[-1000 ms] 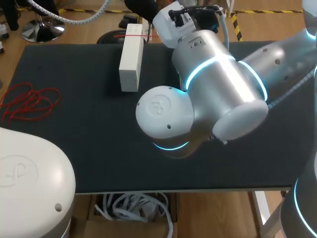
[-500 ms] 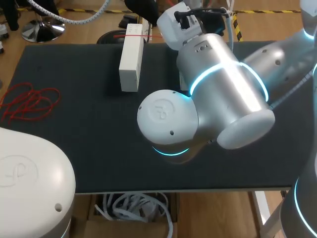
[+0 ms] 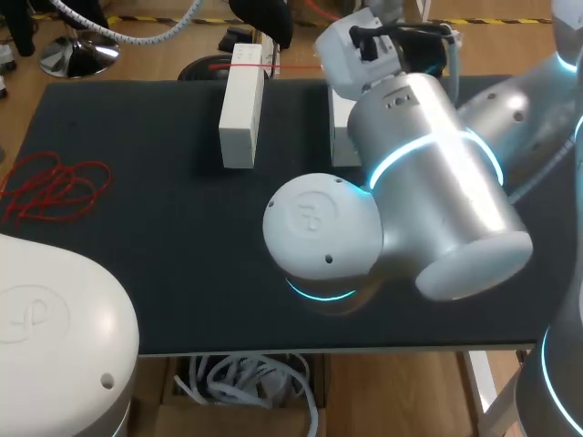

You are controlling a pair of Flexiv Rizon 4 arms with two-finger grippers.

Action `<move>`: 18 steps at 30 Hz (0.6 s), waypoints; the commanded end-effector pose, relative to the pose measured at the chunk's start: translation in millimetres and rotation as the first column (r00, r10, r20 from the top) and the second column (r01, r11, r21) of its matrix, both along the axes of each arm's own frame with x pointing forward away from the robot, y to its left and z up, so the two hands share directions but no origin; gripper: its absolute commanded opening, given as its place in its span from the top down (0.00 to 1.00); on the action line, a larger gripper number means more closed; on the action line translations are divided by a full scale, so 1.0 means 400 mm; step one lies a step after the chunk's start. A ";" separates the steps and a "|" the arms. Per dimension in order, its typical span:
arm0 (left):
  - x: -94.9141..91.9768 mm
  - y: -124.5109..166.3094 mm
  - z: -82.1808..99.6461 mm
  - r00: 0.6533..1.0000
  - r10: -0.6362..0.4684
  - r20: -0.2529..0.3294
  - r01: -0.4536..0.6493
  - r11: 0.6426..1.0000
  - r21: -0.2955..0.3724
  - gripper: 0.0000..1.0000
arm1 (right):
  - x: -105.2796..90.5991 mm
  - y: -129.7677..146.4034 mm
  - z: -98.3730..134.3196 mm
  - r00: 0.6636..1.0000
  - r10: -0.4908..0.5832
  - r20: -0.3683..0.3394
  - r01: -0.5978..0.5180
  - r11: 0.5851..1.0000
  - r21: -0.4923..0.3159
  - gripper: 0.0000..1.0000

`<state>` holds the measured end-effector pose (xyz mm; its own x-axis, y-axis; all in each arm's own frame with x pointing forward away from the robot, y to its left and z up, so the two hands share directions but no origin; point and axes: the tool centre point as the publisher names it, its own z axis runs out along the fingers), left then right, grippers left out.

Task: Grab the tape and strap the tape.

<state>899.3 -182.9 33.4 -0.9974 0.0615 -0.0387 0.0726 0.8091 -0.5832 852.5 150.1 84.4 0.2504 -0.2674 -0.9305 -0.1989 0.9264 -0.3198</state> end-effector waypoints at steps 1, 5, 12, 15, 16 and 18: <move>0.000 0.000 0.003 1.000 0.001 -0.001 -0.001 1.000 0.005 1.00 | -0.007 -0.026 0.023 1.000 -0.006 -0.003 0.006 1.000 -0.011 0.00; 0.000 0.000 0.003 1.000 0.001 -0.001 -0.001 1.000 0.005 1.00 | -0.012 -0.056 0.031 1.000 -0.026 0.002 0.026 1.000 -0.014 0.00; 0.000 0.000 0.003 1.000 0.001 -0.001 -0.001 1.000 0.005 1.00 | -0.017 -0.108 0.038 0.998 -0.065 0.005 0.065 0.998 -0.027 0.00; 0.000 0.000 0.003 1.000 0.001 -0.001 -0.001 1.000 0.005 1.00 | -0.015 -0.128 0.038 0.997 -0.083 0.005 0.083 0.996 -0.033 0.00; 0.000 0.000 0.003 1.000 0.001 -0.001 -0.001 1.000 0.005 1.00 | -0.013 -0.136 0.037 0.996 -0.089 0.005 0.089 0.995 -0.033 0.00; 0.000 0.000 0.003 1.000 0.001 -0.001 -0.001 1.000 0.005 1.00 | -0.006 -0.149 0.036 0.995 -0.103 0.003 0.103 0.994 -0.039 0.00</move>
